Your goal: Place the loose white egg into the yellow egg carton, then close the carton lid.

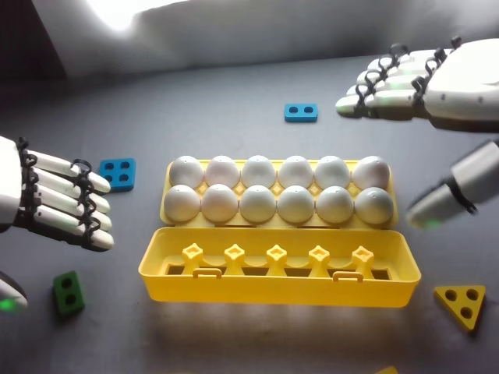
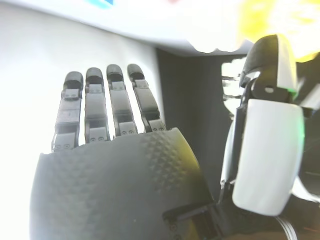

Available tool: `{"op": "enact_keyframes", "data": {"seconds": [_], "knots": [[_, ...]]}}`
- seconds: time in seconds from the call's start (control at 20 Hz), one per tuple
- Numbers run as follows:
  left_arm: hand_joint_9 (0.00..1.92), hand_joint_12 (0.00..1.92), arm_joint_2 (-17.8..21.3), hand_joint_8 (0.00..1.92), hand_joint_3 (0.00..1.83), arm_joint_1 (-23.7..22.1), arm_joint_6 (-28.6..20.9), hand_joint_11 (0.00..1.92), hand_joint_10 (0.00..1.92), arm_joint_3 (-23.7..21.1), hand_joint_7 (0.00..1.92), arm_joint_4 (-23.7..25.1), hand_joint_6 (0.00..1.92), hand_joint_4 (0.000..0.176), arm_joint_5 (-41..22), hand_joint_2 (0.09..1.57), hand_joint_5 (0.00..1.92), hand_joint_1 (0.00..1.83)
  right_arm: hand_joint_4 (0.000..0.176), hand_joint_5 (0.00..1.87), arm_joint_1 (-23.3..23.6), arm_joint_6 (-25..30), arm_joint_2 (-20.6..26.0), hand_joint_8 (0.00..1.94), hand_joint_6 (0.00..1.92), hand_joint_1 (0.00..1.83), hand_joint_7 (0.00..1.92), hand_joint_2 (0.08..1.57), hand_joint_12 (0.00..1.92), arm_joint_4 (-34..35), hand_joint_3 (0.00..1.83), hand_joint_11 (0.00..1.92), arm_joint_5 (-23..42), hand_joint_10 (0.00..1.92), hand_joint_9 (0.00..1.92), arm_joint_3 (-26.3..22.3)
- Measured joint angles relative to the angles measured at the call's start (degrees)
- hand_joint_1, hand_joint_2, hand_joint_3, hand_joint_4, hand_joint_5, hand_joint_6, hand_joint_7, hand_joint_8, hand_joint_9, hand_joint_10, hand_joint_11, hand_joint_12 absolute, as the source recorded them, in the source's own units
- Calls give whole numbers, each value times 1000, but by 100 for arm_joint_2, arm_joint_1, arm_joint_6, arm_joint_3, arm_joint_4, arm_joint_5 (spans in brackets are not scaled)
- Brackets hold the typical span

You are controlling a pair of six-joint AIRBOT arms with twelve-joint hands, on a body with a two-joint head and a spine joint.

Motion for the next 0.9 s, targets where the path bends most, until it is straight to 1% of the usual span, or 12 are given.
{"op": "enact_keyframes", "data": {"seconds": [0.05,0.1,0.15,0.25,0.35,0.4,0.55,0.7,0.75,0.8,0.85,0.9], "knots": [[246,164,-2,5,0,0,-17,90,7,-24,288,35,1,0,-17,1230,281,0,0,24,15,85,219,0,0,446,42,846,0,-105,2,0,79,0,1,-251],[219,159,9,0,0,50,-24,70,0,-61,264,76,0,0,-17,1227,260,0,0,33,72,337,422,5,4,459,54,842,0,-223,0,0,149,4,13,-468],[219,159,9,0,0,79,-24,70,0,-81,264,81,0,0,-17,1227,260,0,0,33,120,529,560,5,4,459,54,842,0,-267,0,0,157,4,13,-581],[187,157,33,0,0,234,-24,52,0,-155,229,96,2,0,-22,1230,232,0,0,68,232,957,1056,11,16,428,74,840,7,-442,0,15,162,12,36,-905],[186,157,33,0,0,376,-24,51,0,-175,228,153,2,0,11,1230,231,0,0,75,332,1545,1543,4,6,427,79,839,9,-1182,0,17,153,5,41,-1185],[170,153,35,0,1,433,-26,35,0,-214,214,131,0,0,42,1233,209,0,0,79,328,1620,1676,3,5,429,82,839,14,-1316,0,27,190,5,46,-1268],[153,157,31,0,2,468,-28,29,0,-308,191,63,0,0,4,1236,194,0,0,92,352,2057,1965,5,6,426,95,839,21,-1545,0,37,326,6,59,-1486],[153,160,37,0,2,560,-28,27,0,-396,191,81,0,0,118,1236,194,0,0,93,352,2450,2131,3,4,426,95,839,22,-1818,0,36,490,5,61,-1539],[56,54,37,4,3,584,-28,0,0,-444,73,129,0,0,129,1240,91,0,0,98,350,2559,2194,3,5,422,96,853,29,-1856,6,50,503,8,71,-1558],[10,10,37,0,4,601,-24,0,0,-490,21,122,0,0,138,1243,46,0,0,95,345,2583,2249,2,4,418,94,854,27,-1847,6,44,505,6,69,-1593],[1,1,37,0,2,601,-26,0,0,-540,3,96,0,0,155,1241,24,0,0,88,345,2588,2258,1,0,378,92,855,26,-1849,6,39,527,4,66,-1596],[0,0,37,0,0,603,-26,0,0,-570,0,76,0,0,175,1236,12,0,0,88,345,2586,2258,1,1,379,92,860,24,-1853,7,34,527,3,64,-1600]]}}
